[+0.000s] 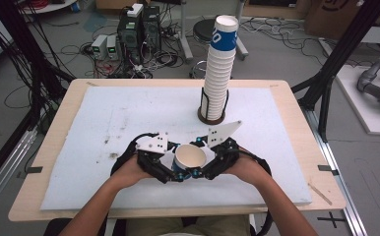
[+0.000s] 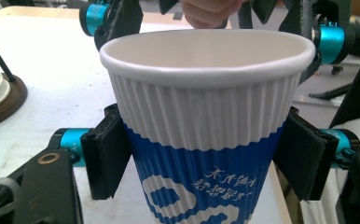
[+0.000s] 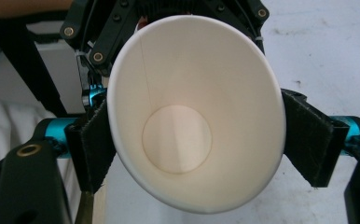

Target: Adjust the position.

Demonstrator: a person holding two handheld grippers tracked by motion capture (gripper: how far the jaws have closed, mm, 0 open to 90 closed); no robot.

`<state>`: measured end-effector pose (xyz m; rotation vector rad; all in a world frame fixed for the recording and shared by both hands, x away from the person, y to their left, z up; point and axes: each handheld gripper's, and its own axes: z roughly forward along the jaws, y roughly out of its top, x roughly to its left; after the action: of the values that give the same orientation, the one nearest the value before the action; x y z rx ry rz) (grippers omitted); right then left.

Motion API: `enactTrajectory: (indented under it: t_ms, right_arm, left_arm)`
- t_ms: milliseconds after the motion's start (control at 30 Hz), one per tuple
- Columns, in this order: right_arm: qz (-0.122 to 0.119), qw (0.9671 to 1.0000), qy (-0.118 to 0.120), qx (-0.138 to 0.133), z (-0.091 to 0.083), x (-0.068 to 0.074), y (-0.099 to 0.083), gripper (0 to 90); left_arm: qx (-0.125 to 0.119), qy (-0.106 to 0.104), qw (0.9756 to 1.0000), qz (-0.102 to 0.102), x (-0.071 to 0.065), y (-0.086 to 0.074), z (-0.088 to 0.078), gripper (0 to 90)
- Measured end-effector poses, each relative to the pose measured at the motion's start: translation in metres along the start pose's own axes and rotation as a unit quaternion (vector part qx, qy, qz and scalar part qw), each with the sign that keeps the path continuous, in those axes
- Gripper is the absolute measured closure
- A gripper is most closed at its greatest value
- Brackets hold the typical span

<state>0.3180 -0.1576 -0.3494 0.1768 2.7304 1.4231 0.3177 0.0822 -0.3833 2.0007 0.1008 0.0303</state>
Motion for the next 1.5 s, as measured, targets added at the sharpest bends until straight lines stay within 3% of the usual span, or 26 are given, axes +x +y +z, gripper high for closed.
enactTrajectory:
  t_ms: [100, 167, 267, 333, 367, 400, 567, 667, 767, 800, 867, 967, 1067, 1133, 1167, 1267, 1367, 1500]
  right_arm:
    - [0.001, 0.9999, -0.007, -0.015, -0.003, 0.001, 0.0, 19.3]
    - [0.005, 0.9988, -0.009, -0.048, -0.01, 0.0, 0.002, 18.4]
    - [0.014, 0.9968, -0.014, -0.077, -0.018, -0.002, 0.002, 17.8]
    - [0.022, 0.9935, -0.043, -0.103, -0.03, -0.005, 0.0, 16.2]
    - [0.024, 0.993, -0.051, -0.104, -0.034, -0.007, -0.002, 16.3]
    - [0.027, 0.9922, -0.06, -0.106, -0.037, -0.008, -0.004, 16.3]
    - [0.058, 0.9866, -0.099, -0.115, -0.049, -0.013, -0.019, 16.3]
    - [0.075, 0.9838, -0.117, -0.113, -0.055, -0.016, -0.033, 16.3]
    - [0.088, 0.9808, -0.135, -0.11, -0.06, -0.017, -0.046, 16.3]
    - [0.092, 0.9798, -0.142, -0.106, -0.062, -0.017, -0.051, 16.3]
    - [0.095, 0.9788, -0.147, -0.106, -0.064, -0.017, -0.054, 16.3]
    - [0.113, 0.9739, -0.162, -0.111, -0.07, -0.017, -0.069, 16.3]
    - [0.115, 0.9717, -0.173, -0.113, -0.073, -0.017, -0.073, 16.3]
    - [0.118, 0.9697, -0.18, -0.115, -0.075, -0.016, -0.077, 16.3]
    - [0.118, 0.9696, -0.181, -0.114, -0.076, -0.016, -0.078, 16.3]
    - [0.122, 0.9685, -0.184, -0.114, -0.079, -0.018, -0.08, 16.3]
    - [0.122, 0.9684, -0.184, -0.116, -0.08, -0.018, -0.081, 16.3]
    - [0.12, 0.9686, -0.184, -0.117, -0.081, -0.018, -0.081, 16.3]
  left_arm:
    - [-0.018, -0.001, 0.9998, -0.012, 0.001, 0.001, -0.003, 26.0]
    - [-0.027, -0.001, 0.9995, -0.016, 0.002, 0.001, -0.005, 26.2]
    - [-0.026, 0.017, 0.9993, -0.022, 0.005, 0.0, -0.009, 26.2]
    - [-0.034, 0.031, 0.9985, -0.029, 0.008, -0.001, -0.012, 26.1]
    - [-0.049, 0.049, 0.9969, -0.036, 0.01, -0.002, -0.016, 26.0]
    - [-0.049, 0.049, 0.9969, -0.036, 0.01, -0.002, -0.016, 25.9]
    - [-0.09, 0.099, 0.9897, -0.052, 0.015, -0.003, -0.031, 25.7]
    - [-0.114, 0.14, 0.9819, -0.059, 0.019, -0.005, -0.044, 25.4]
    - [-0.137, 0.179, 0.9719, -0.066, 0.023, -0.007, -0.058, 25.1]
    - [-0.147, 0.194, 0.9675, -0.069, 0.024, -0.008, -0.065, 25.2]
    - [-0.16, 0.212, 0.9613, -0.074, 0.025, -0.009, -0.074, 25.2]
    - [-0.174, 0.241, 0.9519, -0.076, 0.027, -0.011, -0.088, 25.2]
    - [-0.186, 0.264, 0.9436, -0.072, 0.029, -0.013, -0.101, 25.2]
    - [-0.19, 0.274, 0.9403, -0.067, 0.03, -0.015, -0.107, 25.3]
    - [-0.197, 0.281, 0.9369, -0.065, 0.031, -0.017, -0.111, 25.3]
    - [-0.209, 0.295, 0.93, -0.069, 0.031, -0.02, -0.12, 25.3]
    - [-0.212, 0.31, 0.9242, -0.071, 0.031, -0.024, -0.128, 25.3]
    - [-0.234, 0.315, 0.9176, -0.066, 0.033, -0.029, -0.135, 24.9]
